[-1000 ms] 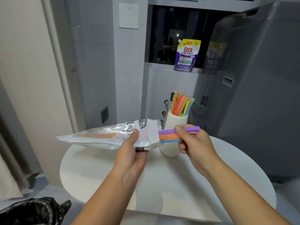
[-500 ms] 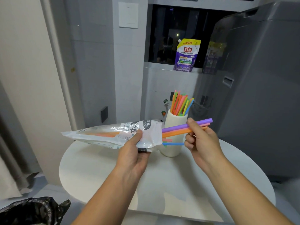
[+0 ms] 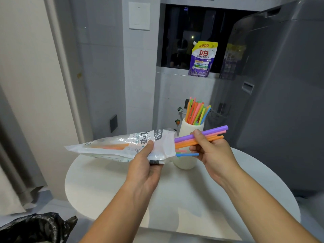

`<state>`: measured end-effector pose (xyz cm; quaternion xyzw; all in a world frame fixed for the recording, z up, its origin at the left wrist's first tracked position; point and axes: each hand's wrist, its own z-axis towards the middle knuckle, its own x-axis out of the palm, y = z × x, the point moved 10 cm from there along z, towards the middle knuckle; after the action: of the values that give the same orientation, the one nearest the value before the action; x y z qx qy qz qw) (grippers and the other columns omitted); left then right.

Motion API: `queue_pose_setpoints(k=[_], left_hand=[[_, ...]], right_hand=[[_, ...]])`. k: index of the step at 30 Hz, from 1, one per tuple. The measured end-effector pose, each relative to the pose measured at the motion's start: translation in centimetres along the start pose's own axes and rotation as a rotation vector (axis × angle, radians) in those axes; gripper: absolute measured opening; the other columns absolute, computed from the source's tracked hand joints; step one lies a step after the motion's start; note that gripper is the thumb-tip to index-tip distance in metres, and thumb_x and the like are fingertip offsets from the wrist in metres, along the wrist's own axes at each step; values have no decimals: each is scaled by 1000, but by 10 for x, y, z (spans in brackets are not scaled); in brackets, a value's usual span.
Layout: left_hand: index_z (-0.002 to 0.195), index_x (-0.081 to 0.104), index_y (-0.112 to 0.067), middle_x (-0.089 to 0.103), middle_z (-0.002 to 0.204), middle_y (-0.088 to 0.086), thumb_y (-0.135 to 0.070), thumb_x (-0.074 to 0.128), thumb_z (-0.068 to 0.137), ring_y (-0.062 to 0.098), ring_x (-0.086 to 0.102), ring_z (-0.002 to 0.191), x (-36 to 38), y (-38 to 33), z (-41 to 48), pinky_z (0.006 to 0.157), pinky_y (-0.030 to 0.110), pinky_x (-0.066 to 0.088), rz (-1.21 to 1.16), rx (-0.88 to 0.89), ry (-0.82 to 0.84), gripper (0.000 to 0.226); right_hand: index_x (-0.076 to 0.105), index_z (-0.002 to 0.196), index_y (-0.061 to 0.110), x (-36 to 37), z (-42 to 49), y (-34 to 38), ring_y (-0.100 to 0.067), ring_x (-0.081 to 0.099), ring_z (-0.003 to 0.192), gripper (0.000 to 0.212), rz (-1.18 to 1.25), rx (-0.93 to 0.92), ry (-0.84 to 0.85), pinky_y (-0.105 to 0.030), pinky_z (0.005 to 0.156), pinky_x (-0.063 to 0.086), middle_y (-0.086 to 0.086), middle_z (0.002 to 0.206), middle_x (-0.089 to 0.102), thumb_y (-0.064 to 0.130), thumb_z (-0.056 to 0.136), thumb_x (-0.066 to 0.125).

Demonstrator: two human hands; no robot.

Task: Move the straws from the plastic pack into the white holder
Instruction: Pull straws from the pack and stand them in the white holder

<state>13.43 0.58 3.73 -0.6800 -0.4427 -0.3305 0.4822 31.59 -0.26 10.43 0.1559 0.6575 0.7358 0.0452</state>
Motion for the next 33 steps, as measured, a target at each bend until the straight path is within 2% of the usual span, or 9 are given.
queue_pose_setpoints(k=[5,9,12,14,18,21,24,28,33], left_hand=[[143,54,-7,75,110,11,-1,63,97,19,79,68,-2,-3,2,47,30,59,-31,0,-13,47],[141,56,-7,75,116,11,-2,63,98,21,75,88,-7,-6,7,49,30,60,-36,-5,-37,44],[139,57,-6,75,117,12,-2,61,99,22,74,95,-9,-6,11,53,33,63,-41,-9,-33,41],[139,57,-6,75,116,11,-2,60,99,22,75,94,-10,-9,13,57,35,64,-48,4,-29,40],[135,59,-8,77,105,9,-1,60,99,19,78,78,-14,-17,19,52,34,62,-90,35,-39,37],[136,59,-8,76,107,9,-1,59,100,21,76,87,-17,-20,22,50,34,61,-91,43,-54,37],[137,58,-8,75,112,10,-2,58,100,22,74,93,-16,-20,24,50,36,61,-78,49,-48,37],[136,60,-7,76,103,8,-3,58,100,19,75,85,-17,-17,24,50,33,61,-69,43,-45,36],[138,59,-5,76,107,8,-3,58,101,20,74,91,-14,-13,22,50,32,61,-65,29,-29,38]], right_hand=[[73,89,1,-10,4,16,-15,68,58,23,-36,-39,-30,-26,60,59,-8,65,71,21,96,65],[74,89,-1,-18,7,32,-19,71,62,25,-98,-62,-9,-26,62,61,-14,71,73,22,96,65],[73,89,-4,-25,11,43,-22,72,63,26,-112,-86,-15,-28,63,61,-18,73,73,20,96,64],[72,88,-4,-29,15,54,-23,72,63,26,-106,-108,-26,-29,63,62,-17,72,73,19,96,64],[70,88,-1,-38,20,80,-21,72,62,23,-139,-155,-47,-26,60,61,-15,74,73,19,96,65],[70,93,-5,-48,21,102,-27,72,67,25,-194,-206,-75,-26,62,62,-20,81,72,19,97,65],[69,90,-1,-59,21,123,-27,73,67,23,-238,-267,-101,-27,62,62,-21,82,73,20,97,65],[68,88,1,-73,19,146,-24,74,63,23,-296,-332,-149,-29,66,63,-18,80,72,21,97,65],[68,82,9,-84,12,177,-21,74,59,22,-378,-427,-227,-32,69,64,-14,78,72,25,97,65]])
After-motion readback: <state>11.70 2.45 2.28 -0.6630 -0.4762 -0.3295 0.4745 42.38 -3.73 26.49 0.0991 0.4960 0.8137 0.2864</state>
